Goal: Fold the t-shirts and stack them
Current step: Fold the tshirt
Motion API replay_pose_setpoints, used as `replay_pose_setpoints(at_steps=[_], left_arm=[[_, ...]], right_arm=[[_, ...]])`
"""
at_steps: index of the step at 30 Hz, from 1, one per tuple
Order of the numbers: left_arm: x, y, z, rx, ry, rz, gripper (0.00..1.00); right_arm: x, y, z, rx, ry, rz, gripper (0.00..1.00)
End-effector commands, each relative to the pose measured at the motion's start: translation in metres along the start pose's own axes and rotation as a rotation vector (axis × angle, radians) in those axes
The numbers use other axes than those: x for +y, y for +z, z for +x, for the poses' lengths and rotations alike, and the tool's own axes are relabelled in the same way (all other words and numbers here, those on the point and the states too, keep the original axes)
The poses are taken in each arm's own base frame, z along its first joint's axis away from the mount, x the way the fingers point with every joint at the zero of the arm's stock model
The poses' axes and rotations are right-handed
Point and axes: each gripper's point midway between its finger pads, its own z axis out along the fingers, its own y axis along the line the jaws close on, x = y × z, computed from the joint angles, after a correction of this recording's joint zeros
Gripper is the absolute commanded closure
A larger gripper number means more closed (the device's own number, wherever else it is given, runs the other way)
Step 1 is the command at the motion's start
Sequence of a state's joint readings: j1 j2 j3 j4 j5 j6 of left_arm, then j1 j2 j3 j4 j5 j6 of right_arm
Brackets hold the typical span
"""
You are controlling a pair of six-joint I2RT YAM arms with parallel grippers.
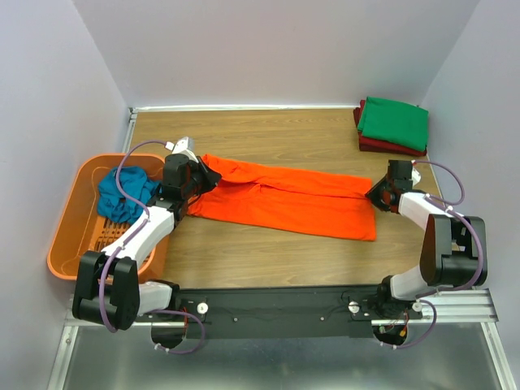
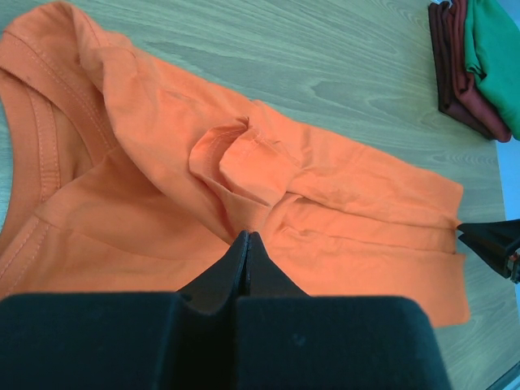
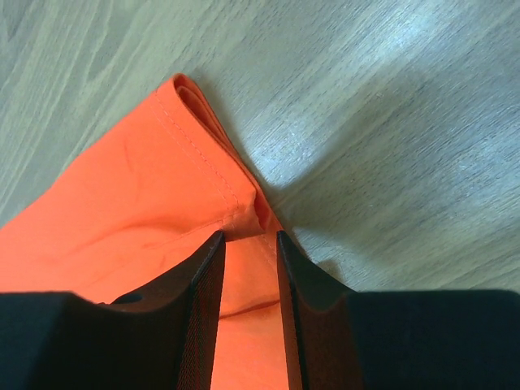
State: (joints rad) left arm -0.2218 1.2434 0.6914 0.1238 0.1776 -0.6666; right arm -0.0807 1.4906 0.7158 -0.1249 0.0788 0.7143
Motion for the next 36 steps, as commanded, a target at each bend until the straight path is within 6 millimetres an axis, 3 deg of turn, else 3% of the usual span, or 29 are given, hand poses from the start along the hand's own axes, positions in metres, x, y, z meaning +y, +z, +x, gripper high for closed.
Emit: replay_pose_setpoints(at_steps=[1, 26, 36], left_arm=[[-0.009, -0.005, -0.011, -0.022, 0.014, 0.027, 1.00], [-0.008, -0.005, -0.009, -0.015, 0.016, 0.032, 1.00], [-0.008, -0.005, -0.007, -0.010, 0.015, 0.032, 1.00]], right_arm=[[-0.003, 0.001, -0.010, -0.028, 0.008, 0.034, 0.62], [0.010, -0.006, -0.020, -0.054, 0.032, -0.009, 0.61], [0.004, 0.004, -0.013, -0.029, 0.027, 0.013, 0.61]])
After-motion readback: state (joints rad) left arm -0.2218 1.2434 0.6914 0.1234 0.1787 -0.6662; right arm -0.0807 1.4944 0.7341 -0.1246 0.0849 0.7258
